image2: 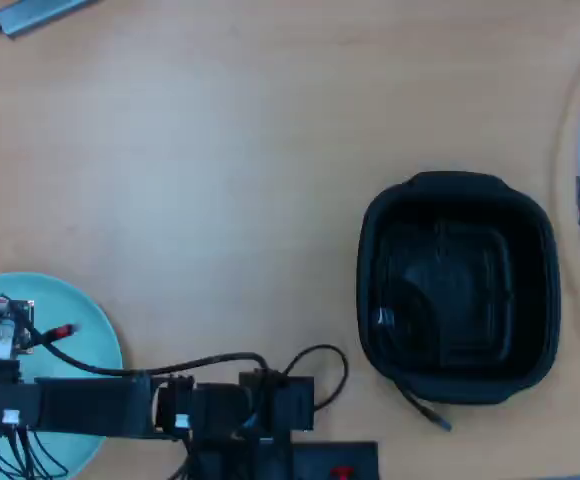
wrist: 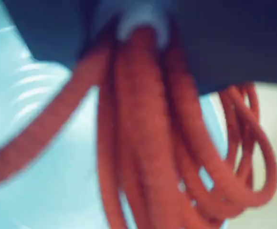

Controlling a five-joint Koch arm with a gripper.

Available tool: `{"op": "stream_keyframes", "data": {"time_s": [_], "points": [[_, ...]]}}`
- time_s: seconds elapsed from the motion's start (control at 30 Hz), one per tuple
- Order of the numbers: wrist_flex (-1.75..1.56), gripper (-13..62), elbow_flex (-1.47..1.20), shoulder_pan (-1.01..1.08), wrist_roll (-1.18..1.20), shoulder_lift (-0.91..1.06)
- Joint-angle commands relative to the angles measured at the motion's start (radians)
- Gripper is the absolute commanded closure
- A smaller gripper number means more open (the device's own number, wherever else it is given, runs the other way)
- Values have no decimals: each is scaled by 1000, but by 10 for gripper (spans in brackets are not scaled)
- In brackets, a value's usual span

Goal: Put a black charging cable in a black bowl and put a red charging cable in a green bowl

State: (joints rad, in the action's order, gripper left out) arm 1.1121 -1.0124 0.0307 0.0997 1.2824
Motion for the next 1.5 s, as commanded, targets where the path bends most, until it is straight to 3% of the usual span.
{"op": "stream_keyframes", "data": {"time_s": [0.0, 0.4, 0.47, 0.63, 0.77, 1.1, 1.47], "points": [[-160, 570, 170, -12, -17, -25], [29, 544, 129, 58, -14, -138], [92, 471, 120, 61, -12, -140], [380, 153, 132, 60, 21, -138], [609, 33, 173, 63, 40, -115], [795, 36, 187, 201, -11, 126], [634, 26, 212, 854, -367, 114]]}}
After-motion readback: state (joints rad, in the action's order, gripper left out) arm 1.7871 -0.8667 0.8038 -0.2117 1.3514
